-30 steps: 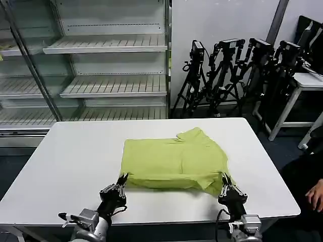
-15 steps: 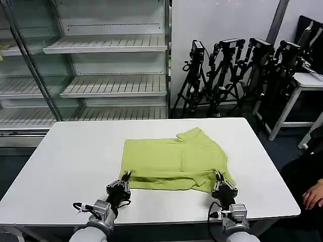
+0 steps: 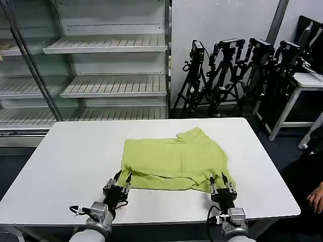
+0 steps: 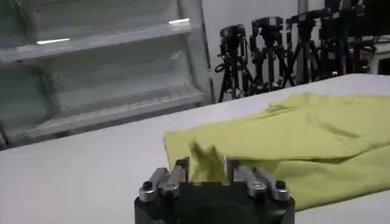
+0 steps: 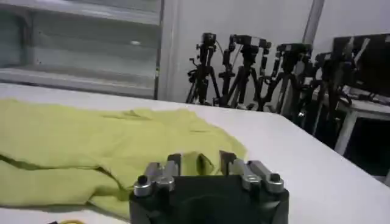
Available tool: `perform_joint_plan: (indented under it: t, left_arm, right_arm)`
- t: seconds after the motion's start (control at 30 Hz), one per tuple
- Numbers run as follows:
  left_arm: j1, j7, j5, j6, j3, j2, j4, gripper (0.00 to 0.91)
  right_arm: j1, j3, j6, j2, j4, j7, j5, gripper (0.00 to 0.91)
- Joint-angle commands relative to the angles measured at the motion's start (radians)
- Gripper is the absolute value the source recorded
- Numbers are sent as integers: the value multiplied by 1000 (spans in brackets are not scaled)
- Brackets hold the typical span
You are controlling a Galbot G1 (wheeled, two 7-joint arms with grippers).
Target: Fold and organize the clothes.
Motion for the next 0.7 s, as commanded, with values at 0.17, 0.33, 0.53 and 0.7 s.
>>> perform_joint_plan:
  t: [0.17,0.33,0.53,0.7]
  left_arm:
    - [70,-27,-137,61,-20,-5,-36,907]
    - [21,-43,-188,82,-18,11,-22,907]
    - [-14,-55,-216,83,-5,24,-1,252]
    - [-28,-53,-226,80,6,25,13,20]
  right_arm:
    - [-84,119,-123,-9,51,39,126,907]
    - [-75,115,-173,-13,42,46,158,907]
    - [-74,93,-185,-16,50,38,172,897]
    - [-73,85,-177,-18,44,34,171,0]
